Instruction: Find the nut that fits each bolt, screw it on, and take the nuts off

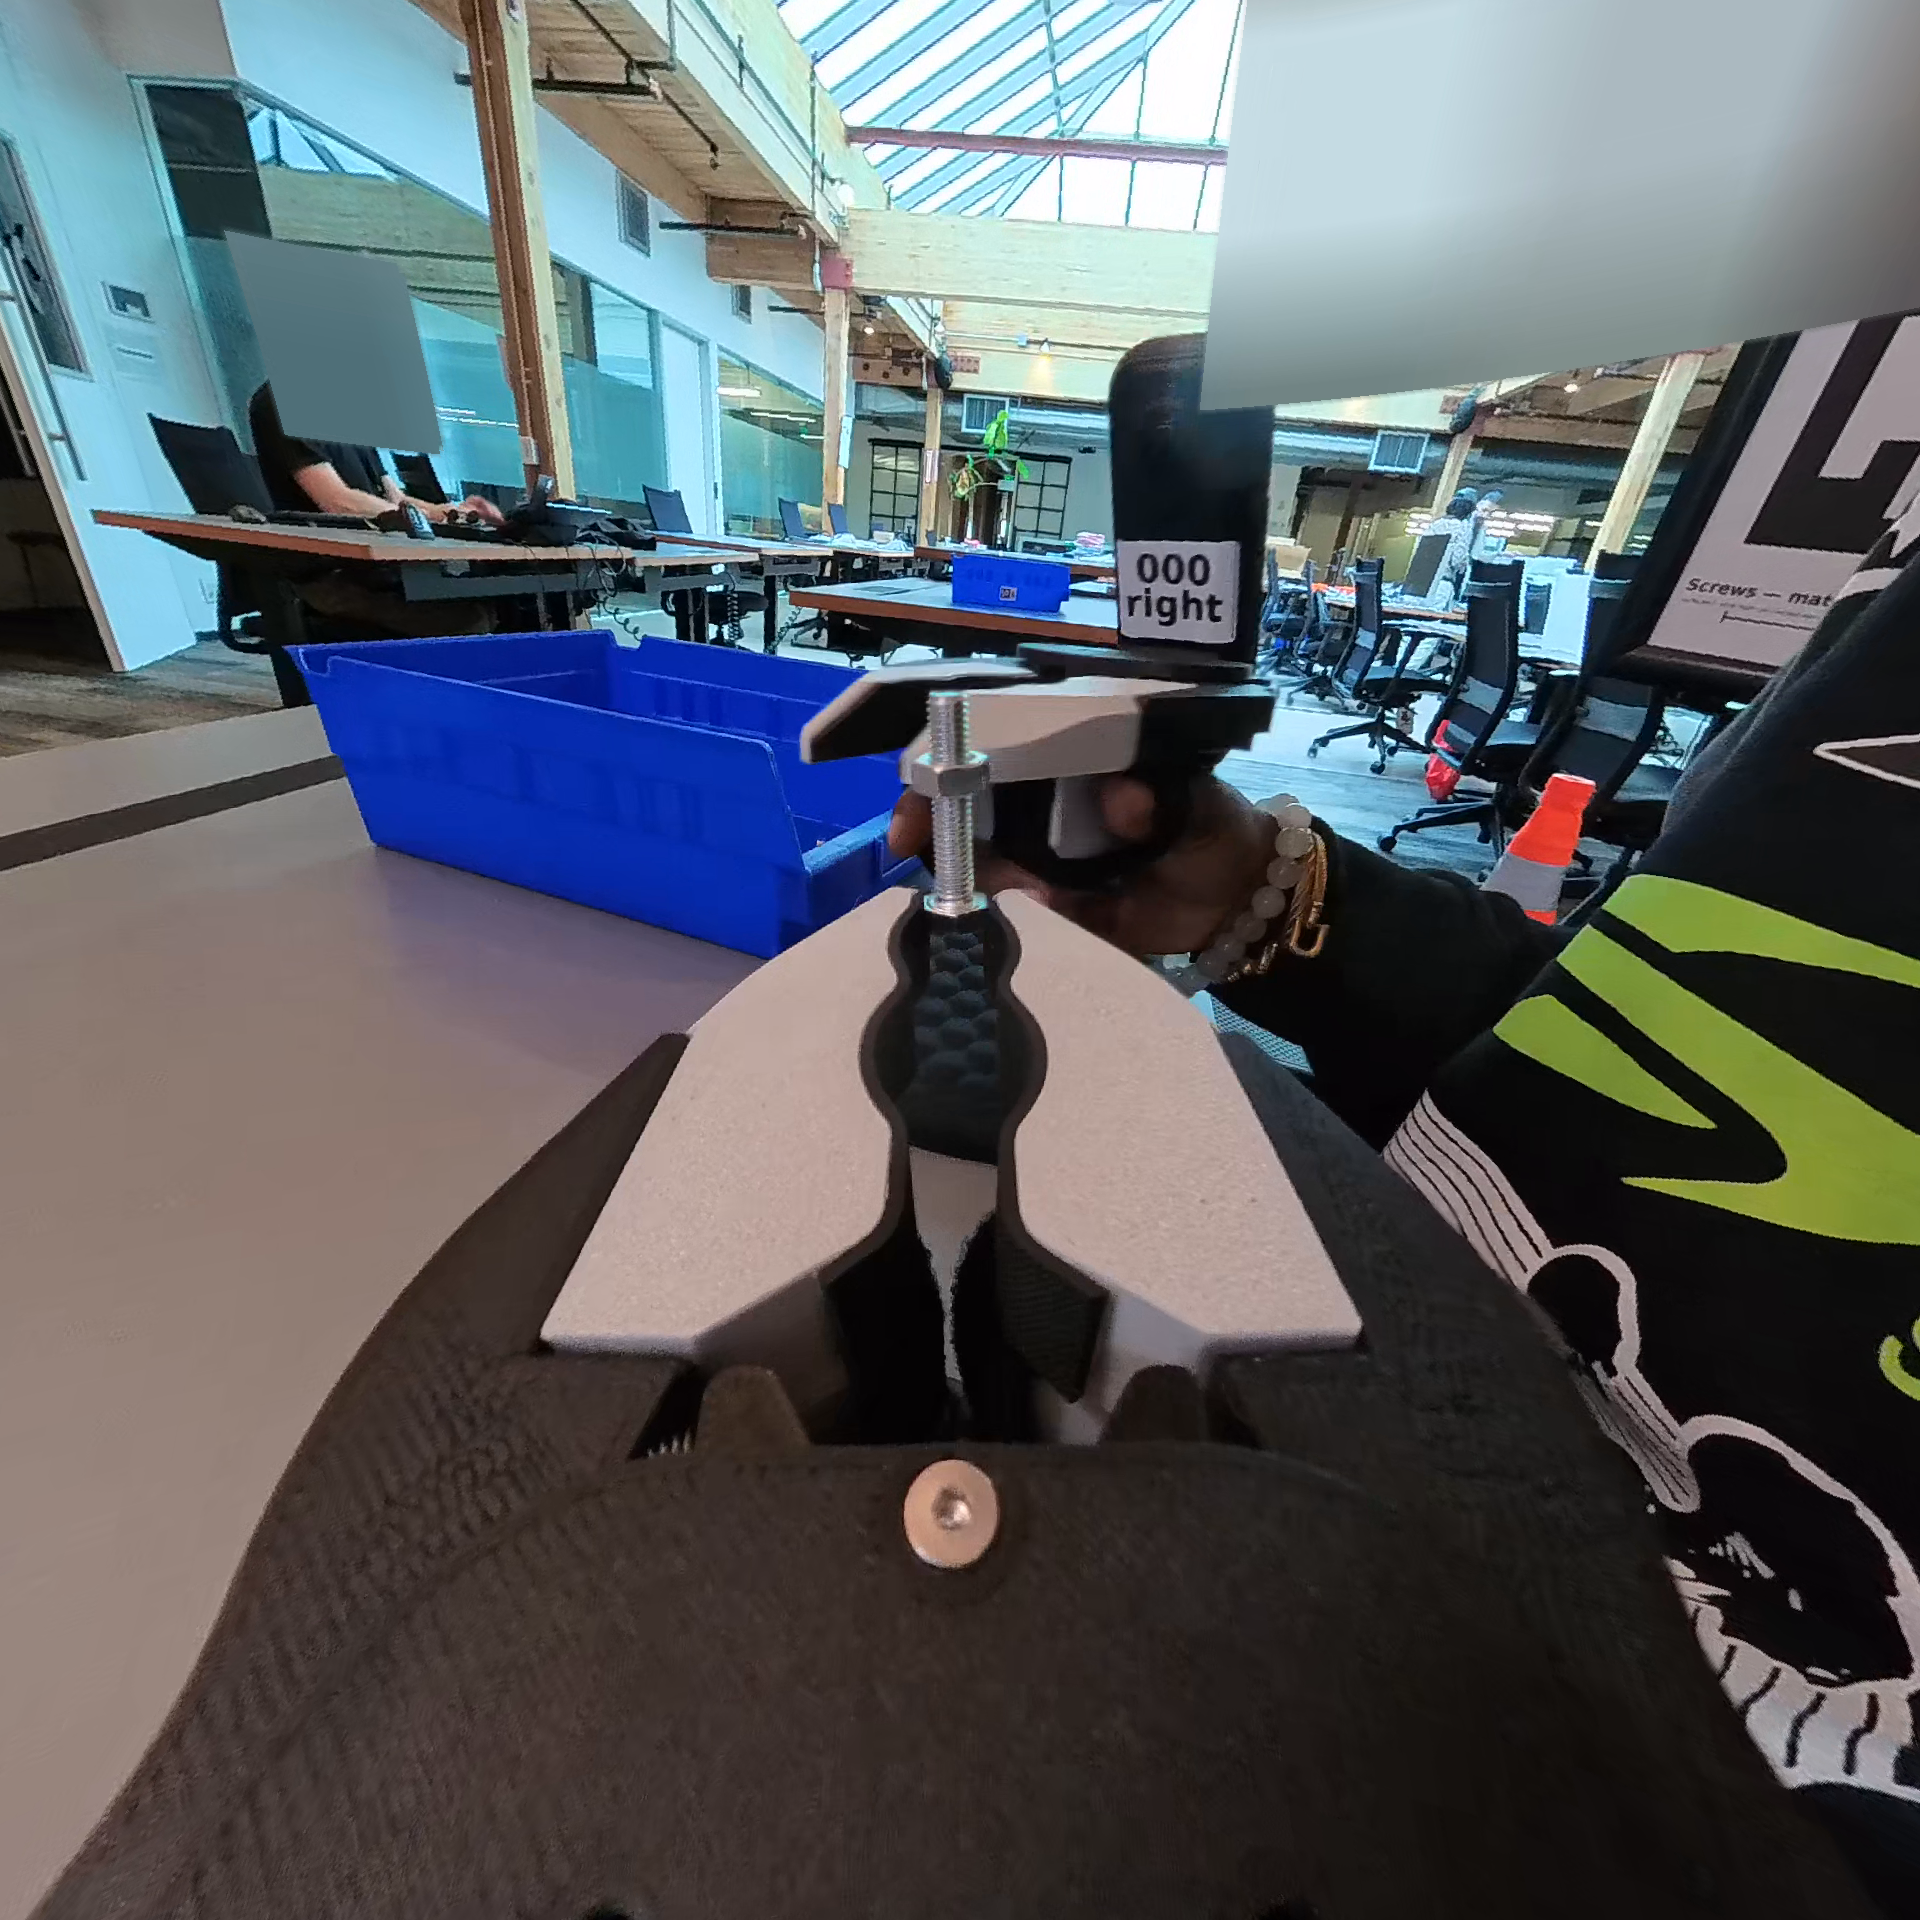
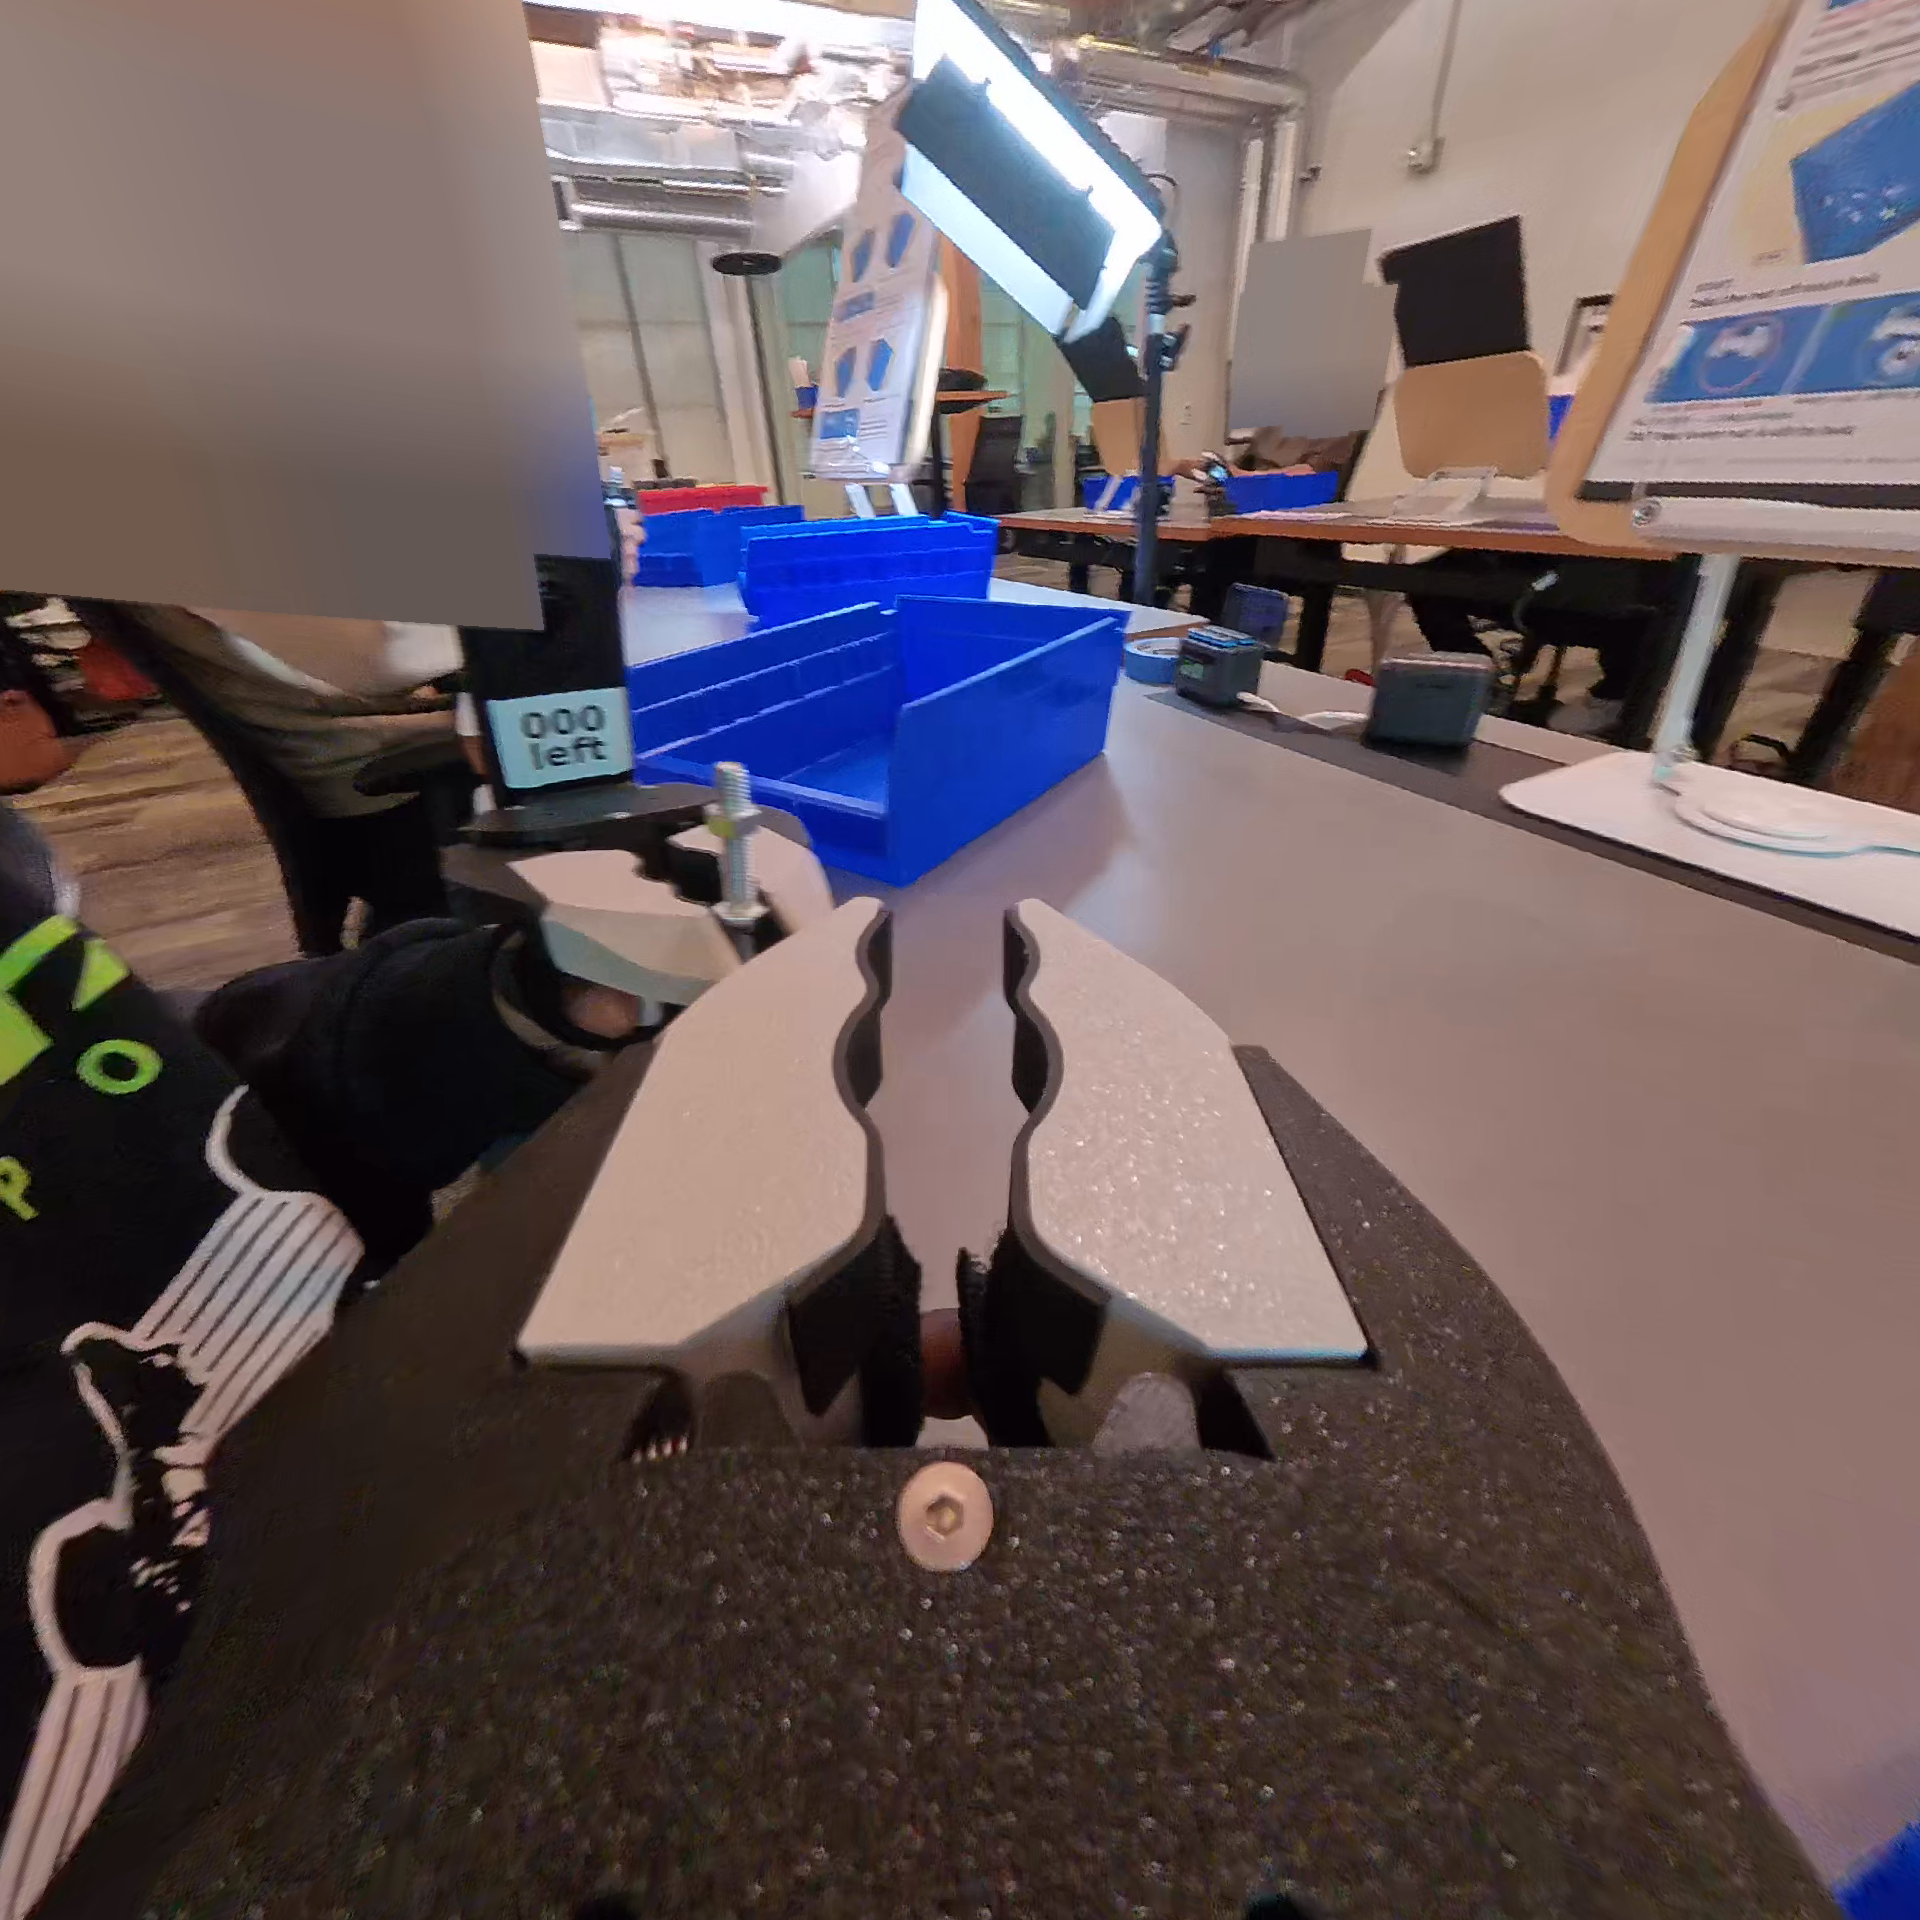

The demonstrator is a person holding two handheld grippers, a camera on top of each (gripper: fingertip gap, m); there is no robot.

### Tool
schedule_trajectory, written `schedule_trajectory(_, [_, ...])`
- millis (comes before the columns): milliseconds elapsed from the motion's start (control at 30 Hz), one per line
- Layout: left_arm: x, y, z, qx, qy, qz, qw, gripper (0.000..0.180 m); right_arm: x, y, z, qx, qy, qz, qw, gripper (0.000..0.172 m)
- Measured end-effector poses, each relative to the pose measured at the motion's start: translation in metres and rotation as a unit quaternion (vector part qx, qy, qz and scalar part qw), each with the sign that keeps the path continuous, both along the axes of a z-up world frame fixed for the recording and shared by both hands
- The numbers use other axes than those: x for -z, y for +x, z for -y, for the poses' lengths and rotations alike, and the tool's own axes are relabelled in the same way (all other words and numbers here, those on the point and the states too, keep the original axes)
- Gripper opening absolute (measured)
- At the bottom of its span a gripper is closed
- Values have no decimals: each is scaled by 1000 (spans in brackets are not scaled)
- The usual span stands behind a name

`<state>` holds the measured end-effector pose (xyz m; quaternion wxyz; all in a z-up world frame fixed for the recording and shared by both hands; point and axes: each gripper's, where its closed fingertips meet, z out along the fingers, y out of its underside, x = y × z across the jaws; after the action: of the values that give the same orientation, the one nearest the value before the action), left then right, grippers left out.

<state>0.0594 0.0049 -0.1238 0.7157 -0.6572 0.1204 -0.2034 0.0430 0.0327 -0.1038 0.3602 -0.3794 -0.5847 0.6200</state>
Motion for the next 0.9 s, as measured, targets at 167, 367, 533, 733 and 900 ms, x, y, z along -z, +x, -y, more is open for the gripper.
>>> schedule_trajectory(167, [3, 1, -1, 0, -6, -7, 1000, 10, -9, -1, 36, -75, -13, -18, 997, 43])
schedule_trajectory(367, [7, 5, -2, 7, -18, -19, 1000, 10, -8, -19, 57, -86, -3, -11, 996, 49])
schedule_trajectory(533, [8, 8, -2, 14, -20, -24, 999, 10, -2, -24, 50, -66, 9, 0, 998, 46])
schedule_trajectory(733, [7, 6, -1, 13, -18, -15, 1000, 10, -4, -4, 24, -58, -10, -4, 998, 44])
schedule_trajectory(900, [8, 7, -2, 14, -20, -17, 1000, 10, -10, 7, 1, -30, -35, -20, 999, 20])
